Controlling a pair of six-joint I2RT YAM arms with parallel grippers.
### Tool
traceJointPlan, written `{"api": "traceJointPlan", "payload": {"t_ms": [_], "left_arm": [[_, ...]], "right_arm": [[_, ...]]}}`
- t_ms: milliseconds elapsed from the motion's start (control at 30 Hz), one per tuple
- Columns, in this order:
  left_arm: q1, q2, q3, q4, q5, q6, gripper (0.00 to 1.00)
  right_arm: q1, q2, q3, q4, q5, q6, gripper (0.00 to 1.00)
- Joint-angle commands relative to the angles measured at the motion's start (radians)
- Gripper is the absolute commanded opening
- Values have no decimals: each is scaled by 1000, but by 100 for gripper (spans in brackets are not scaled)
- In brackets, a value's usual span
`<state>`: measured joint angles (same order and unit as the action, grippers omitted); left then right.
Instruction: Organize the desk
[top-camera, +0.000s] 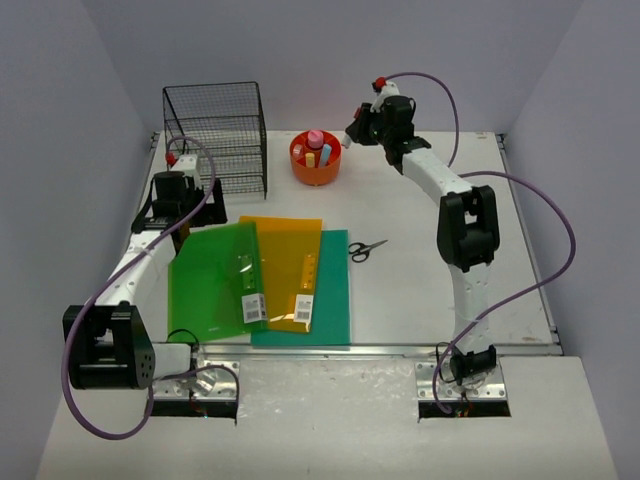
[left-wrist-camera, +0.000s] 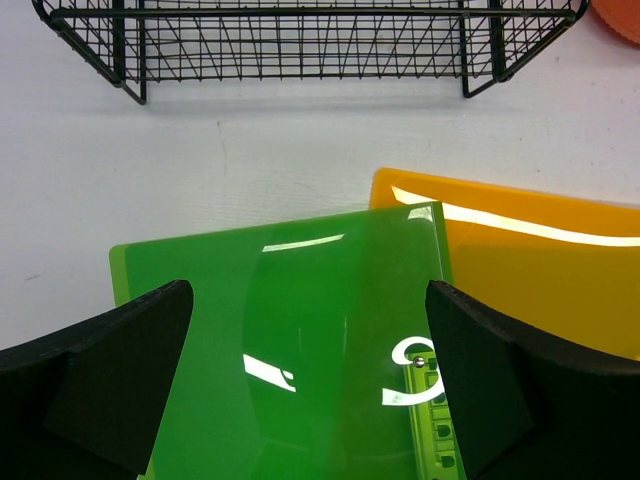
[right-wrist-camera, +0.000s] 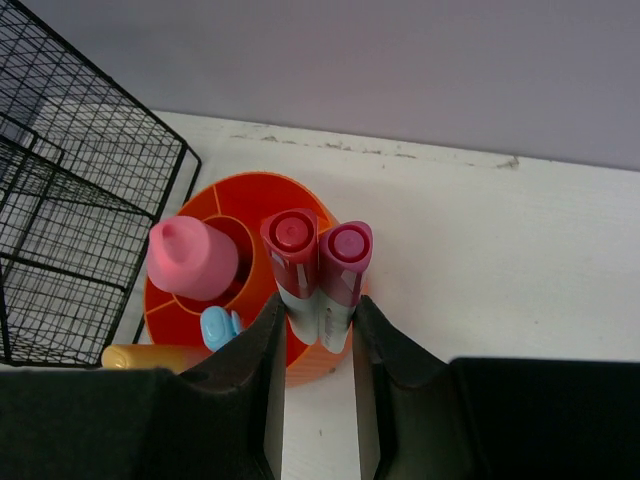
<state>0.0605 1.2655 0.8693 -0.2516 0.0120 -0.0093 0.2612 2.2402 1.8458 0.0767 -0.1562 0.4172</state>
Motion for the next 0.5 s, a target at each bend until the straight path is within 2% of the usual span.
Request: {"api": "traceJointPlan", "payload": {"t_ms": [0,467], "left_arm": [[4,1,50,44,-1,-16,100],[4,9,57,50,-7,-7,100]], "right_arm": [[27,15,90,117,24,-8,0],[67,100,104,181,40,-40,0]]}}
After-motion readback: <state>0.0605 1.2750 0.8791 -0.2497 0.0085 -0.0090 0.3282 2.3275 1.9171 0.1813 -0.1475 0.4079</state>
